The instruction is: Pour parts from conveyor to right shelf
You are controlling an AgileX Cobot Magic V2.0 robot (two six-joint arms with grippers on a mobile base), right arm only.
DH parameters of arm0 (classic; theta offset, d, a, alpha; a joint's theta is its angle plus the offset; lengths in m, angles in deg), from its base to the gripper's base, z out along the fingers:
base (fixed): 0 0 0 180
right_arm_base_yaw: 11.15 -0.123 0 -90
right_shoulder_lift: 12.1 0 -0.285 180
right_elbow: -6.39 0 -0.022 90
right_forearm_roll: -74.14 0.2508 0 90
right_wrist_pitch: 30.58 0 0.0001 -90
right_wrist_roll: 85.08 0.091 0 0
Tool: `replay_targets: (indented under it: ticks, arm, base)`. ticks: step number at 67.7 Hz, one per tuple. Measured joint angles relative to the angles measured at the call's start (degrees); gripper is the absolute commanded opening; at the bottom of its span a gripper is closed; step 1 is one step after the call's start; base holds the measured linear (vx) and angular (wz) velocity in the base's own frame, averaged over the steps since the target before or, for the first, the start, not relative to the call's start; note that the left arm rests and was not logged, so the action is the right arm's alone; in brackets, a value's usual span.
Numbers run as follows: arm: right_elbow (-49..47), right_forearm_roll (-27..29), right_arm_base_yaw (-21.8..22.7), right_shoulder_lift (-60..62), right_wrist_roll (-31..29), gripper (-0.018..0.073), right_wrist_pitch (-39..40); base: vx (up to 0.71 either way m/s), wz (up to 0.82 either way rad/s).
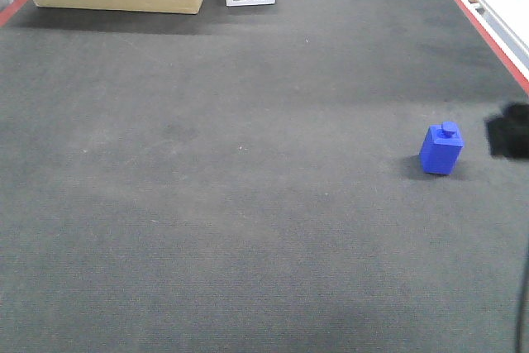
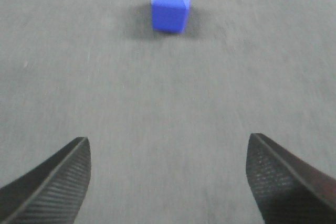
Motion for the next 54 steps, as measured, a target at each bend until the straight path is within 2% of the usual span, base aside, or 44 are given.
replay_targets:
  ticks: [21,41,54]
  arm:
    - [-20.9,0.9,0.0,-22.5,-3.7,0.0563,-10.8]
    - [-34.7,1.1,0.2,-36.2,-4.7,0.0563,-11.3]
    - [-38.1,2.6,3.9,-41.0,-4.8,0.0563,-11.3]
  base:
    - [0.0,0.0]
    - [0.0,0.0]
    - [0.0,0.0]
